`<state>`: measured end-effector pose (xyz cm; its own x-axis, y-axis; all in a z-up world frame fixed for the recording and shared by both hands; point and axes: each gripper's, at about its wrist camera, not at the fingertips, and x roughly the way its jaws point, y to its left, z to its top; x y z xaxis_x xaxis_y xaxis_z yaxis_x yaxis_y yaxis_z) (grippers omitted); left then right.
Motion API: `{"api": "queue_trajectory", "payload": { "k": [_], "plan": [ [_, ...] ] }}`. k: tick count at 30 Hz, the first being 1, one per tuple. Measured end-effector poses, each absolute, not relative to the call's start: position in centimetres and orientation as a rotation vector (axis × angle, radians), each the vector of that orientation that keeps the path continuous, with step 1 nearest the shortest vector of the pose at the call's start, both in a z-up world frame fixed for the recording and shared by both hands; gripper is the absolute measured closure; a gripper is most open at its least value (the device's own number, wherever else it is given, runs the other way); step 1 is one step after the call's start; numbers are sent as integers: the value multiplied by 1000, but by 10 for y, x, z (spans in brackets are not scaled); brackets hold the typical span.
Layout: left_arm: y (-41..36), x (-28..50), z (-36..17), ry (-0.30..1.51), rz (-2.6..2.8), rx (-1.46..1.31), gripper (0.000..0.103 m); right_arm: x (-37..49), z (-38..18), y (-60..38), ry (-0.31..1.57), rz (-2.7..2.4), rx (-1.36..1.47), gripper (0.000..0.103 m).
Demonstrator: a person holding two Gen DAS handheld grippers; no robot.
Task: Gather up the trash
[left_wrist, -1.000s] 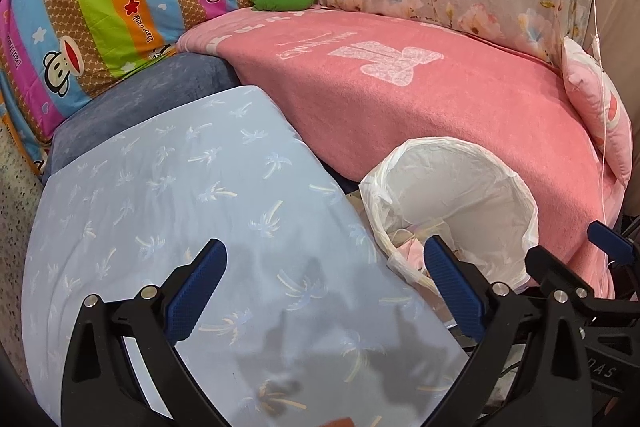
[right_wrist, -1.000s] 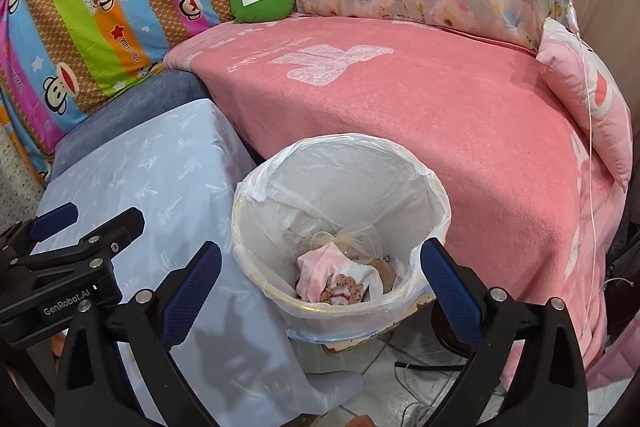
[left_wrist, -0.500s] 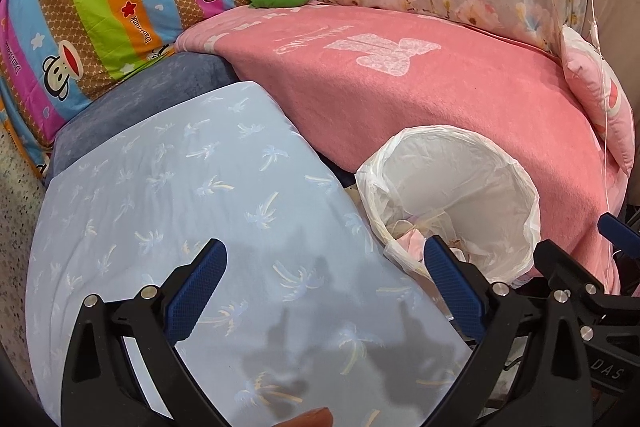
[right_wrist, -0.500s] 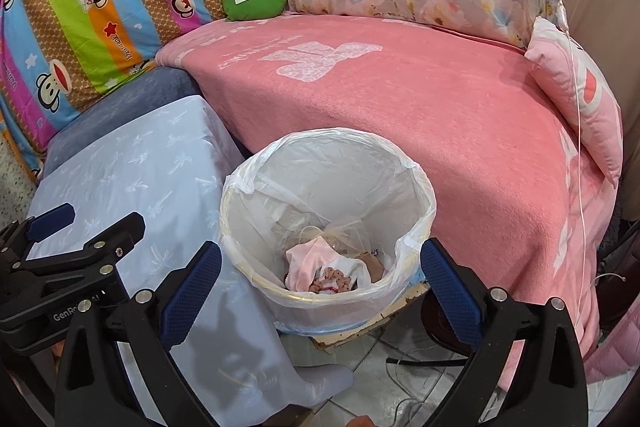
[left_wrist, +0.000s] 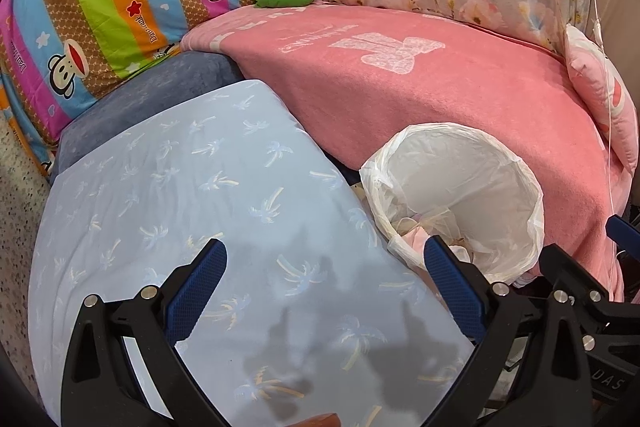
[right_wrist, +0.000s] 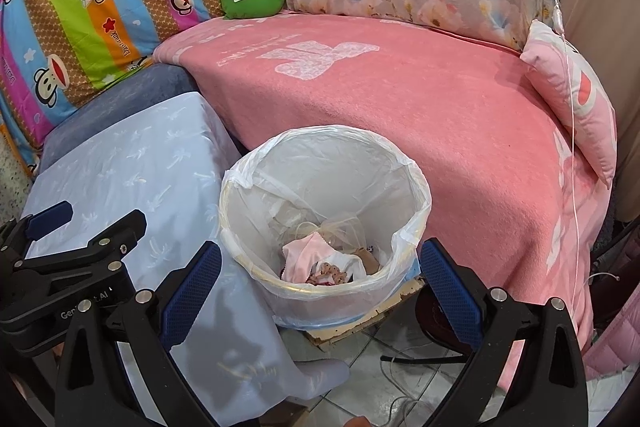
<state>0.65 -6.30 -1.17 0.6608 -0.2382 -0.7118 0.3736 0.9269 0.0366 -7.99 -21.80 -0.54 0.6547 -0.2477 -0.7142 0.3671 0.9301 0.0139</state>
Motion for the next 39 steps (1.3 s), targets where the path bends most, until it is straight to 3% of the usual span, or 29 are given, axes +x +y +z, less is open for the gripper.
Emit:
{"api": "queue_trajectory", "payload": {
  "k": [39],
  "plan": [
    [-65, -1, -14, 788, -336, 186, 8, -90, -6, -220, 789, -362, 164, 6]
  ]
}}
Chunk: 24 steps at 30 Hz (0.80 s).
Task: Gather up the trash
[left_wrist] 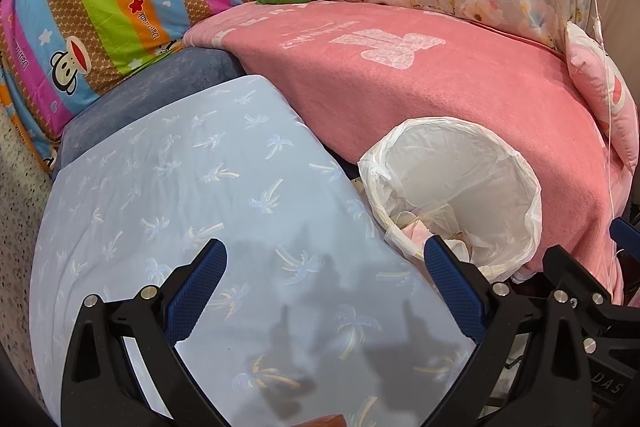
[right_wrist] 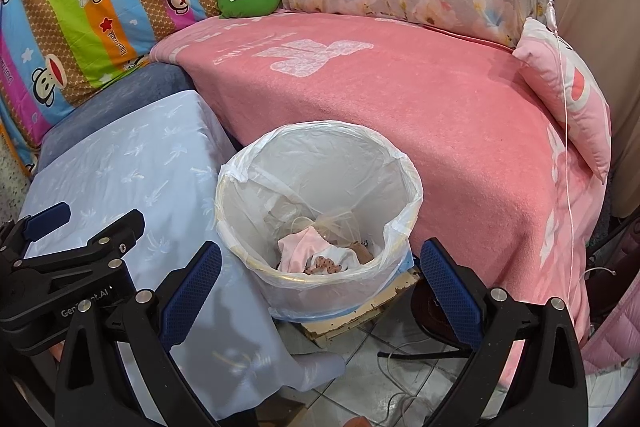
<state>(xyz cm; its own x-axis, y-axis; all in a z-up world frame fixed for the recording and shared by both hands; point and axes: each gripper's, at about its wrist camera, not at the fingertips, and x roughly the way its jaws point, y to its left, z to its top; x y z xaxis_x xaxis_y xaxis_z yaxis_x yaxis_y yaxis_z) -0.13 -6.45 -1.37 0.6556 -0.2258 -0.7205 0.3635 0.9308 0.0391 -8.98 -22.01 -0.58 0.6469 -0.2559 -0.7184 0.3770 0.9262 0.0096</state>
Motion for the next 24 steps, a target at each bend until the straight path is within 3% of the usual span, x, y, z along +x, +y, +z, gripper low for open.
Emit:
{"api": "queue_trajectory", "payload": {
  "k": [24],
  "plan": [
    [-60, -3, -13, 794, -317, 157, 8, -94, -5, -220, 791, -374, 164, 6]
  ]
}}
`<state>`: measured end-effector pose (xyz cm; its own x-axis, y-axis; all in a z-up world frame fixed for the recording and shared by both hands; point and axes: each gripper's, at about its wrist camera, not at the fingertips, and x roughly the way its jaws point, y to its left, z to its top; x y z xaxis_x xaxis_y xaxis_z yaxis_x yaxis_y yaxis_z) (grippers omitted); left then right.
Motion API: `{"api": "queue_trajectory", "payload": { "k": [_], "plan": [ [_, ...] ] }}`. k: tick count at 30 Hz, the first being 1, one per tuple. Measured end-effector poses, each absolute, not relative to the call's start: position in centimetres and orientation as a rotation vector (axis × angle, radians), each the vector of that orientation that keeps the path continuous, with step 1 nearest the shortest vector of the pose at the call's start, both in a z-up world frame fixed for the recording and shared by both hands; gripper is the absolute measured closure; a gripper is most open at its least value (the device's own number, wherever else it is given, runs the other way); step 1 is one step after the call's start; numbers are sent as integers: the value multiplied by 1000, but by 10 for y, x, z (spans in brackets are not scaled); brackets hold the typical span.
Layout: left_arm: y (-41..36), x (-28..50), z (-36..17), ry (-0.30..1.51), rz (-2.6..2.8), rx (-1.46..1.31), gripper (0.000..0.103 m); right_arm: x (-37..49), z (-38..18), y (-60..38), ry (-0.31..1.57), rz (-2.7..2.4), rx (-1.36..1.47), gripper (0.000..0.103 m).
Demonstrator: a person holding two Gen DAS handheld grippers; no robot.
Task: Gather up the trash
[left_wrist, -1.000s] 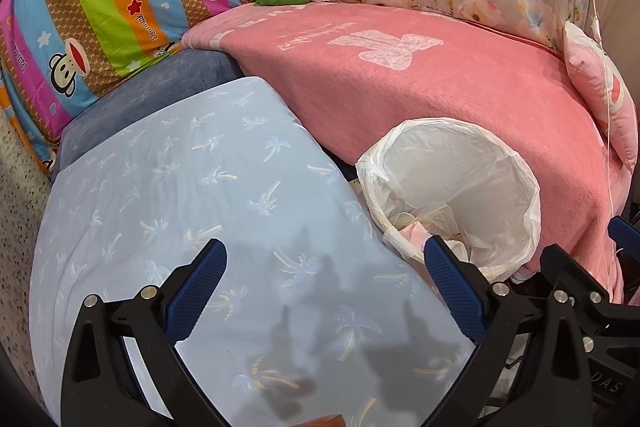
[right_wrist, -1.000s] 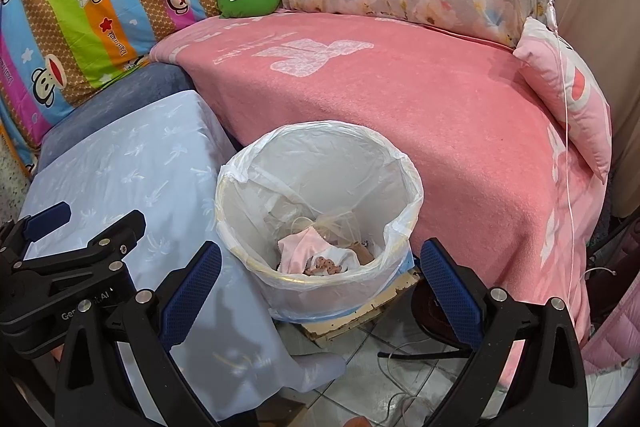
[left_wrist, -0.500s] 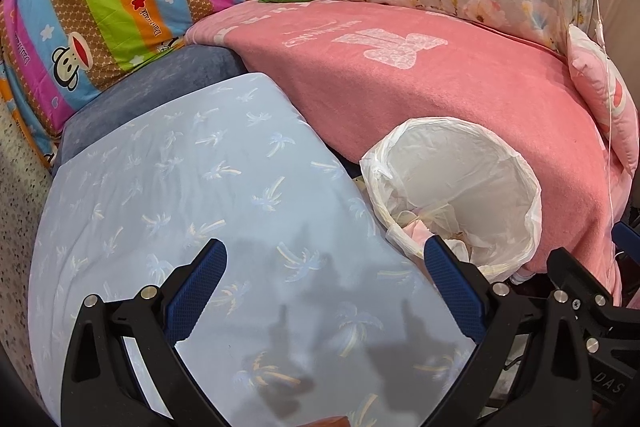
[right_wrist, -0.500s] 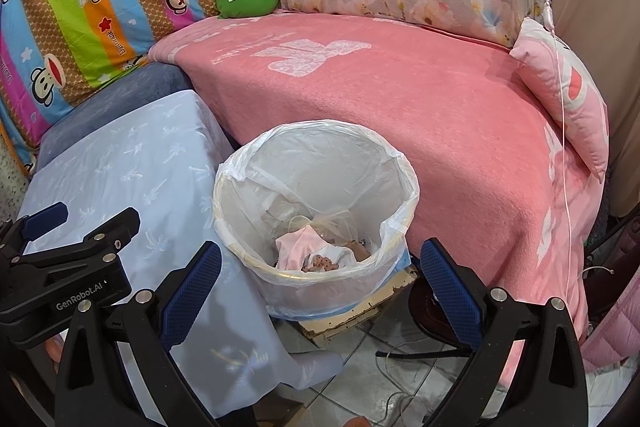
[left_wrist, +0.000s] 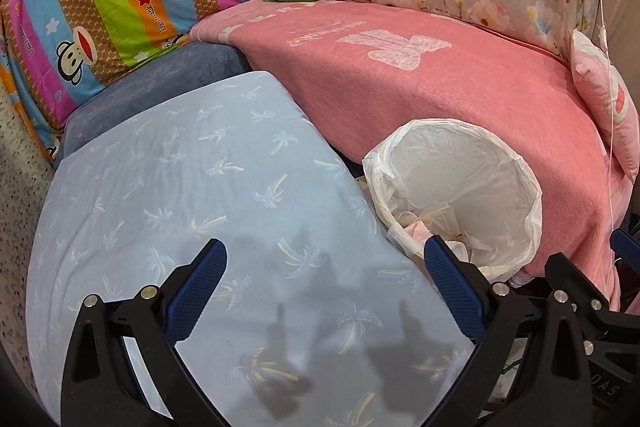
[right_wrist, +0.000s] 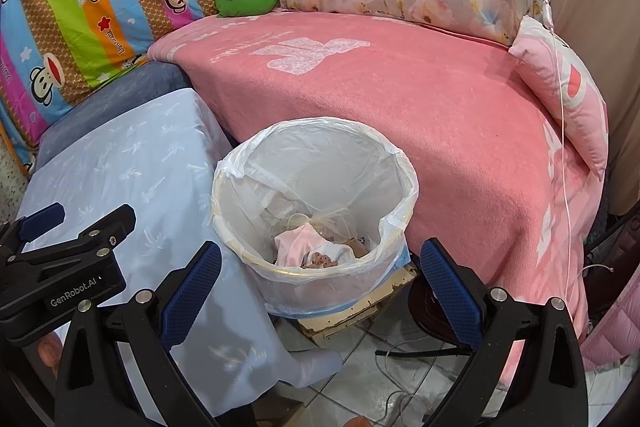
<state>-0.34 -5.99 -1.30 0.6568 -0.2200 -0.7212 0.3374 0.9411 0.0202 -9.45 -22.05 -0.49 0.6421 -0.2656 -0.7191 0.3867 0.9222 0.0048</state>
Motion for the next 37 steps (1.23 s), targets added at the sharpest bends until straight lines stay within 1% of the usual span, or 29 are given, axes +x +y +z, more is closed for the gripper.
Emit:
{"api": "queue_trajectory", "payload": {
  "k": [37],
  "plan": [
    [-63, -3, -14, 809, -322, 169, 8, -92, -3, -222, 782, -377, 172, 6]
  ]
}}
